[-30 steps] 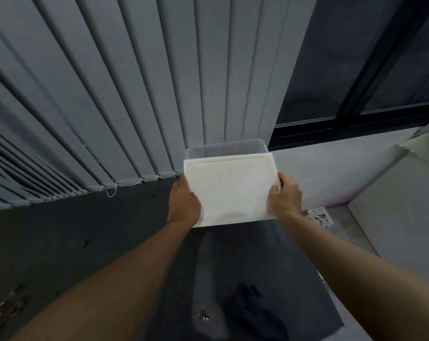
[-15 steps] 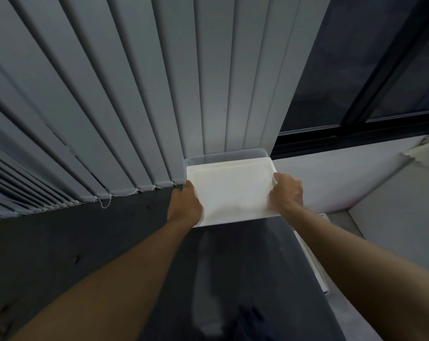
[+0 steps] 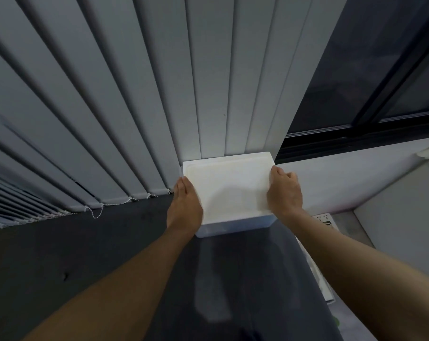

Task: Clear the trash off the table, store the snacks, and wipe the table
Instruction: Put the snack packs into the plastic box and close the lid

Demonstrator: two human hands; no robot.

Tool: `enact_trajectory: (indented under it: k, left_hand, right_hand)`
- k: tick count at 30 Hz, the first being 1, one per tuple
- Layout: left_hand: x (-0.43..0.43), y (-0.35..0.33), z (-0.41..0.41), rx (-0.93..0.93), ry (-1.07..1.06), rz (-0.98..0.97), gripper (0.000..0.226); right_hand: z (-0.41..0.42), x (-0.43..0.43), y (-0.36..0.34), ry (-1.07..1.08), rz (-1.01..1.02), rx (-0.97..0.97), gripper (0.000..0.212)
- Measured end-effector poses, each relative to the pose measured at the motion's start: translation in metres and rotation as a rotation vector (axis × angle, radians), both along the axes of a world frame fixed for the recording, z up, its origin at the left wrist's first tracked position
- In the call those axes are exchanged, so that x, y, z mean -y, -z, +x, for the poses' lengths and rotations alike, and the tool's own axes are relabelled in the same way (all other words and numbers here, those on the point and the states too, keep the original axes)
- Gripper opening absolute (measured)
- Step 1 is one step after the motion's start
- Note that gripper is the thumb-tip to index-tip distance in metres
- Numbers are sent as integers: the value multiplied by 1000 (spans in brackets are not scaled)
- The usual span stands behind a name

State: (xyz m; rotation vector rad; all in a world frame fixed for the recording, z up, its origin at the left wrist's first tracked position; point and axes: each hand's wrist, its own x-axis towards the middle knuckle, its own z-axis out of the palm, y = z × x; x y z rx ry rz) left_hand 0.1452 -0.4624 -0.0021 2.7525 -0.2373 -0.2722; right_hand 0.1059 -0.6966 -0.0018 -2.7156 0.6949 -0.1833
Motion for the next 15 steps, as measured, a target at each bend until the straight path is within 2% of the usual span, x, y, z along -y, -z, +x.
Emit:
enact_trajectory:
  k: [3, 6, 9, 12, 15]
  left_hand:
    - [3, 2, 10, 33, 92, 83, 69]
    - [6, 3, 17, 83, 174, 166, 65]
    - [10, 8, 20, 139, 196, 251, 80]
    - [11, 9, 23, 160, 230, 304, 95]
    - [10, 7, 26, 173, 256, 299, 100]
  right_hand:
    - [1, 2, 9, -24, 28, -1, 51]
    - [3, 4, 14, -87, -34, -88, 62]
    - [8, 10, 16, -128, -95, -172, 79]
    - [18, 12, 13, -224, -198, -220, 85]
    - [27, 9, 14, -252, -225, -198, 88]
